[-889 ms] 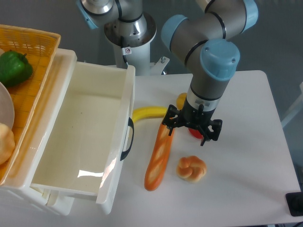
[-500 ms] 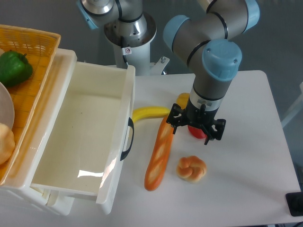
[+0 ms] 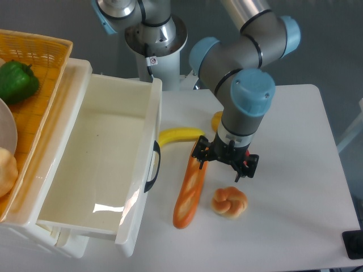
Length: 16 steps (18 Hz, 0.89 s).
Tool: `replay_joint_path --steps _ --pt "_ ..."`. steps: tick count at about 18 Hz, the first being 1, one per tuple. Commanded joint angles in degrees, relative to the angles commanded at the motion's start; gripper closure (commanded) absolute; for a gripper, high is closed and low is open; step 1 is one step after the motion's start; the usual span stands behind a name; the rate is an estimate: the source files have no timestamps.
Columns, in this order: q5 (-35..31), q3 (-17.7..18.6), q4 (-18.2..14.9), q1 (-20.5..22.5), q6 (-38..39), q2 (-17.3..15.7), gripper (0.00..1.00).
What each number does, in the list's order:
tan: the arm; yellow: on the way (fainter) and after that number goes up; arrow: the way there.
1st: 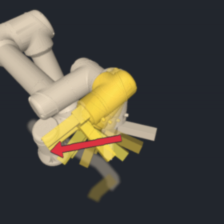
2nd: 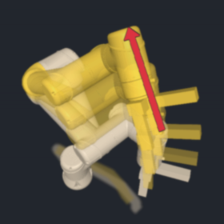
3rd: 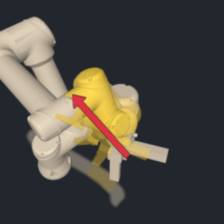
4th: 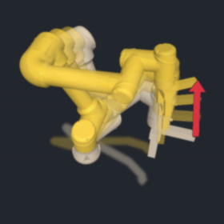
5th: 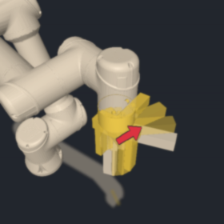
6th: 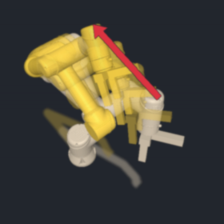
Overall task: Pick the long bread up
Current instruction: 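Move the open gripper down and over the long baguette, then lower the gripper onto the baguette and close the fingers around it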
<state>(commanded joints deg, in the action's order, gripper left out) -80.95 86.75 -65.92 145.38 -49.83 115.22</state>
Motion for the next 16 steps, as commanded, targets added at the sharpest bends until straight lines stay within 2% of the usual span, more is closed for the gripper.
replay_joint_path --steps 6,10,13,16 --pt "-0.4 1.4 0.4 -1.8 -0.3 3.5 0.0" --pt "-1.7 2.3 0.3 -1.9 -0.5 4.2 0.0" --pt "-6.3 2.5 0.3 -3.4 -0.5 5.6 0.0" --pt "-6.4 3.3 0.3 -3.5 -0.2 6.3 0.0"
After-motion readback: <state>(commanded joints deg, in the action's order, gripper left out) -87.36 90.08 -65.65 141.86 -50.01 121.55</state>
